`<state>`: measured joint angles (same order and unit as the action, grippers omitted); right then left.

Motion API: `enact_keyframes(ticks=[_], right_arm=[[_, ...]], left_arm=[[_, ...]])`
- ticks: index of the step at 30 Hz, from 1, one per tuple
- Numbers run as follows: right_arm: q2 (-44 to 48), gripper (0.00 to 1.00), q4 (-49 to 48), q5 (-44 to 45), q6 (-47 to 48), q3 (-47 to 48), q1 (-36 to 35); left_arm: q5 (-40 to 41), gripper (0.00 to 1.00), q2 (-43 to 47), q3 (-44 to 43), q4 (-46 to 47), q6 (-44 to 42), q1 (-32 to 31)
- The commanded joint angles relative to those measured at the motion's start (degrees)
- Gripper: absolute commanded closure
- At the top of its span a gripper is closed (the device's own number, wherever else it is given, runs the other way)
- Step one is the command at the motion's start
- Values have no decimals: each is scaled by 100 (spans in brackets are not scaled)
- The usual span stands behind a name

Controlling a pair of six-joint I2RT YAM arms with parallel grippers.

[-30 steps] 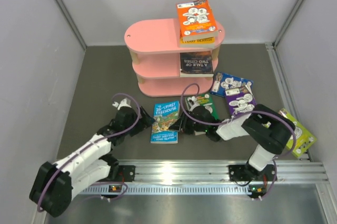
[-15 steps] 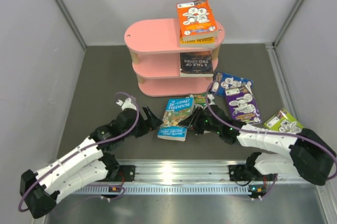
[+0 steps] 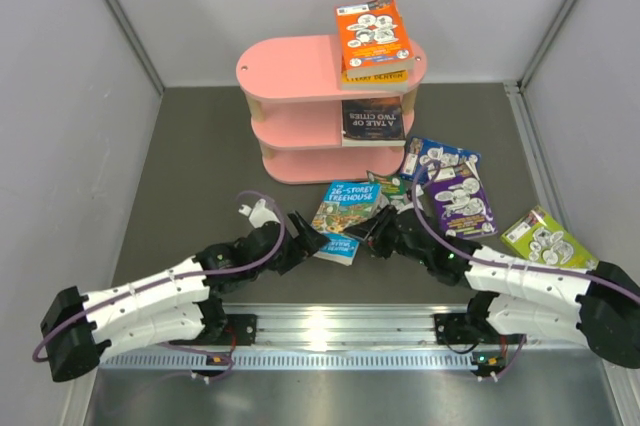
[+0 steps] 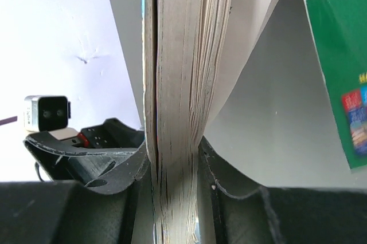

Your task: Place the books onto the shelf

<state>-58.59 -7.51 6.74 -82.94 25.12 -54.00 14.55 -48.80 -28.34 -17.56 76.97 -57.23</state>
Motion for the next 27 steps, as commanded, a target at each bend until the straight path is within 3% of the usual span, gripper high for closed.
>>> enact_keyframes(ticks=[1,4,8,9,11,12,14,16,19,20,23,27], right_arm=[[-21,100,-971,-173,-468,107,-303],[-65,100,-1130,-208,-618,159,-514],[22,100,-1244,-217,-759,203,-673],[40,100,-1218,-252,-785,212,-691],[136,100,-1148,-270,-777,221,-691],[154,100,-1104,-253,-768,212,-691],[207,100,-1086,-261,-689,221,-691],[207,98,-1121,-392,-321,317,-691],[286,48,-546,-621,522,721,-691],[391,21,-306,-630,707,931,-691],[899,2,459,-411,1165,994,-717],[1825,0,1384,291,1446,968,-814]], left_arm=[[732,9,-139,-75,438,494,-261],[1058,11,-165,-84,491,652,-420],[1340,24,-148,-67,464,749,-543],[1366,39,-130,-75,456,758,-552],[1428,57,-104,-110,377,758,-561],[1454,81,-78,-137,307,749,-552],[1524,97,-34,-216,157,714,-561],[1577,100,107,-269,52,644,-561],[1622,100,440,-313,-89,617,-561],[1622,100,667,-243,-37,661,-561],[1490,100,1168,-59,217,767,-561],[1358,100,1644,144,393,1241,-561]])
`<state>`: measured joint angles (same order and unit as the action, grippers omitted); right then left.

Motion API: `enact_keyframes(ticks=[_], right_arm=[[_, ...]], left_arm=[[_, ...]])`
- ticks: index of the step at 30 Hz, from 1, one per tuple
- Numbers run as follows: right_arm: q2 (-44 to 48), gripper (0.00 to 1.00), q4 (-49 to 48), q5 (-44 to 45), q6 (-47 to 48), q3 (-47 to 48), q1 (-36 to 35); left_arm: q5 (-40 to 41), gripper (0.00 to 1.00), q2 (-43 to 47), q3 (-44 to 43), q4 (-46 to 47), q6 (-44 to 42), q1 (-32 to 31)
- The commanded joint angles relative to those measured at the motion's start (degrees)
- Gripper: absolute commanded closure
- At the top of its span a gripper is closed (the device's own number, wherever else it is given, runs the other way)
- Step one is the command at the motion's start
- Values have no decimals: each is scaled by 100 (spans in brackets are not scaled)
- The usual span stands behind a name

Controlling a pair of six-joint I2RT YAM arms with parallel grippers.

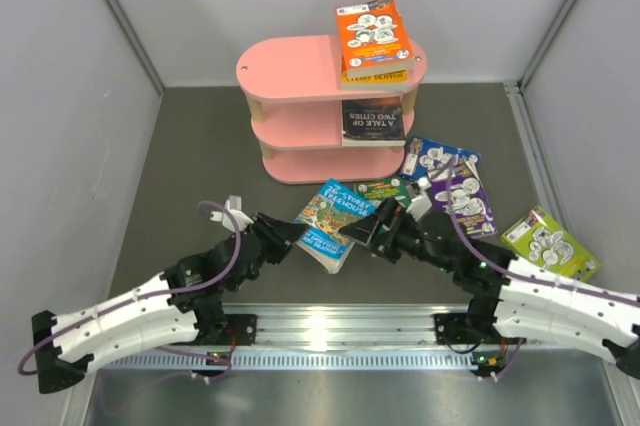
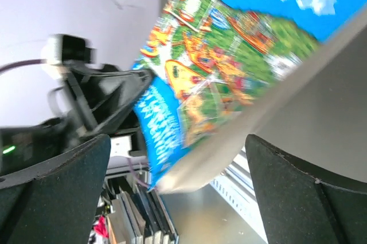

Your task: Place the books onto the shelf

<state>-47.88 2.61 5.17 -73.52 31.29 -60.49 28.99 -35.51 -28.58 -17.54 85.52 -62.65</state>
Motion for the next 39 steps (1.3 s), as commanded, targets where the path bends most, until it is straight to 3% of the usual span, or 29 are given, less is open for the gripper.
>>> enact_keyframes(ticks=[1,5,11,20,25,39], right_arm=[[945,0,728,580,531,326,-174],[1981,0,1320,1012,479,89,-200],[2450,0,1304,1206,145,-456,-191],[2168,0,1180,1469,109,-694,-183],[2151,0,1058,1663,215,-729,-86],[1009,0,-190,1145,145,-817,11]], left_arm=[[-139,100,412,229,453,491,-10],[-359,100,755,677,927,1027,-10],[-763,100,756,872,1700,1459,-10],[-1062,100,764,82,1456,1169,-10],[-1142,100,966,98,1455,1266,-10],[-800,100,1037,-7,2053,1398,-10]])
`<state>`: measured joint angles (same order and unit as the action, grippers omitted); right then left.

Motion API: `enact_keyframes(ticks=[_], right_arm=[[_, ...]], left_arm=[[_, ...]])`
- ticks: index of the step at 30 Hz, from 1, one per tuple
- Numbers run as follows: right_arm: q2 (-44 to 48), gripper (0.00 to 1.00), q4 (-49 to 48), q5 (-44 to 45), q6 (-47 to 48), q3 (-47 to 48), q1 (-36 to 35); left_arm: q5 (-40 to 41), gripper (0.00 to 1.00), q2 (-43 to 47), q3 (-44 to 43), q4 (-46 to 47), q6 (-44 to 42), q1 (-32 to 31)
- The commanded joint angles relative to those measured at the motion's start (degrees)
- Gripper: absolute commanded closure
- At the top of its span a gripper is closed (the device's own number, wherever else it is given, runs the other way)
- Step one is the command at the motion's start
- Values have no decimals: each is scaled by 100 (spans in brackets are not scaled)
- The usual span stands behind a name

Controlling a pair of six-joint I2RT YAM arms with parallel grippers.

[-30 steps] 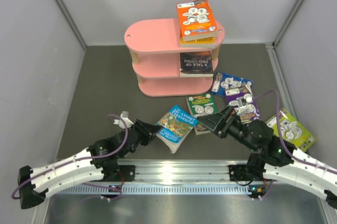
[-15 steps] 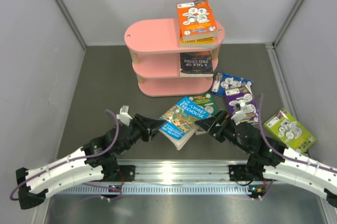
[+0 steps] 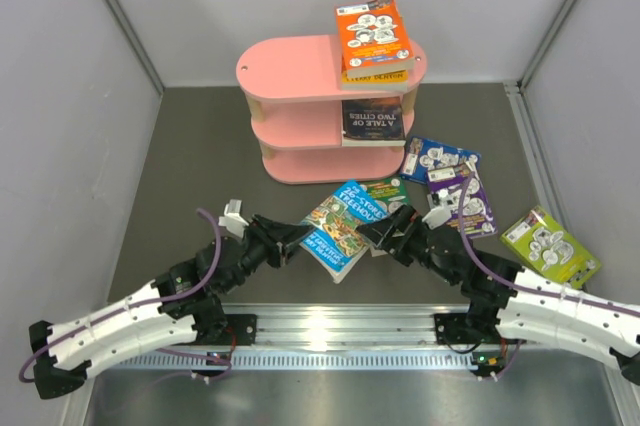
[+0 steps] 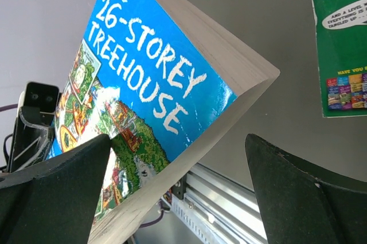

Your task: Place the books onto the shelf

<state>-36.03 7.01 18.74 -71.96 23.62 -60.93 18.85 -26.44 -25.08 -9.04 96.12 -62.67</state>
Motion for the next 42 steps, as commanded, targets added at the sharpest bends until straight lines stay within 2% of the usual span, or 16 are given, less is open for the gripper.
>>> enact_keyframes(ticks=[1,7,18,20,27,28,30,31,33,34,36,37,38,39,41,42], right_arm=[[-263,0,-656,-257,-37,-68,63],[-273,0,-1008,-135,-283,-314,55],[-448,0,-1166,991,-99,2,55],[-501,4,-1210,1122,-3,73,63],[-730,7,-1745,1263,200,187,63],[-782,12,-1833,1263,235,187,72],[-818,29,-1913,1272,306,213,63],[-800,46,-1922,1281,341,257,72],[-739,63,-1844,1272,411,301,63],[-626,79,-1756,1272,411,345,63],[-450,90,-1361,1281,438,415,63],[-257,98,-1160,1307,420,529,63],[-142,100,-931,1351,446,600,63],[-28,100,-433,1377,490,687,63],[254,100,96,1456,665,1047,63],[307,100,682,1544,771,1231,63]], left_arm=[[268,100,147,-409,1203,355,-8],[505,100,279,-507,1247,636,-8],[339,100,174,-656,1440,1260,-8],[312,100,165,-595,1492,1400,-8],[57,100,-168,-498,2036,1682,-8],[-4,100,-212,-472,2107,1708,-8],[-31,100,-318,-454,2213,1718,-8],[-39,100,-327,-445,2205,1709,-8],[-31,100,-301,-428,2161,1665,-8],[-5,100,-196,-436,1952,1613,-8],[162,100,-55,-532,1513,1385,-8],[258,100,93,-750,666,1244,-8],[425,96,147,-901,240,921,-8],[548,83,191,-1215,-225,683,-8],[742,67,262,-1524,-1295,-193,-8],[899,62,244,-1683,-1589,-512,-8]])
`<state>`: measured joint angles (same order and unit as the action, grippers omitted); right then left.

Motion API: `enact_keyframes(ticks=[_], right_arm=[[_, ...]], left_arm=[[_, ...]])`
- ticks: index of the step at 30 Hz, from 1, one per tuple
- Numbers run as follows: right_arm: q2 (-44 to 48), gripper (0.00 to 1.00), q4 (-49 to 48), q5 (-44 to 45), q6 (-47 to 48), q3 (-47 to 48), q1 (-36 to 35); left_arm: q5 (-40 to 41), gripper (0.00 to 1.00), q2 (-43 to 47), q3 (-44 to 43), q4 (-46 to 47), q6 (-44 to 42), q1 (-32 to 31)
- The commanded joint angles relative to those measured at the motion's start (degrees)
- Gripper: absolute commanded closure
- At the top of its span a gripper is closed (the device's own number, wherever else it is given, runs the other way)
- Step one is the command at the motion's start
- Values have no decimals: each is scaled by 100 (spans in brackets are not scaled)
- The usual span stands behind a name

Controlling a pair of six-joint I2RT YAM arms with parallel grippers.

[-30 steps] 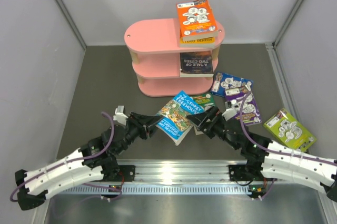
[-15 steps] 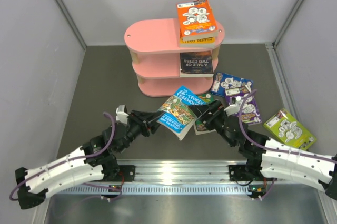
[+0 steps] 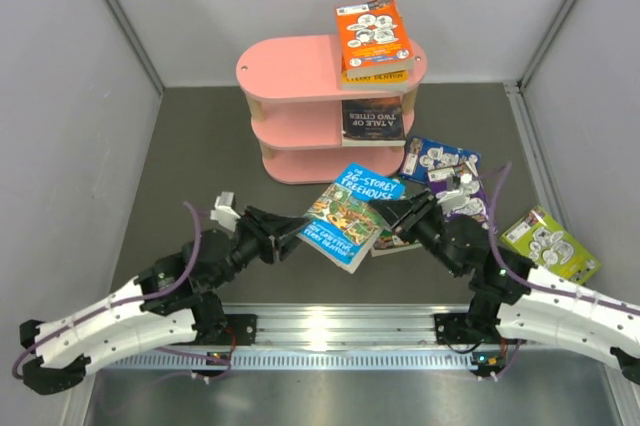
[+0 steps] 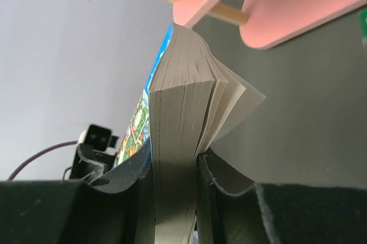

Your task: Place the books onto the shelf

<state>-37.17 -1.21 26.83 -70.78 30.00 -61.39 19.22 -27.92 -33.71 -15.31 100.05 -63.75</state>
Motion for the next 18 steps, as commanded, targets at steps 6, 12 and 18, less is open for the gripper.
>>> enact_keyframes(ticks=[6,12,18], right_arm=[[-403,100,3974,807,1514,2746,109],[-2134,100,5780,604,1832,4390,109],[-2313,100,5729,569,1629,4164,136]], left_arm=[[532,38,-905,-2662,-2378,-3261,99],[371,38,-3015,-3922,-3328,-4915,-23],[1442,40,-3544,-3819,-2873,-5171,-1252]])
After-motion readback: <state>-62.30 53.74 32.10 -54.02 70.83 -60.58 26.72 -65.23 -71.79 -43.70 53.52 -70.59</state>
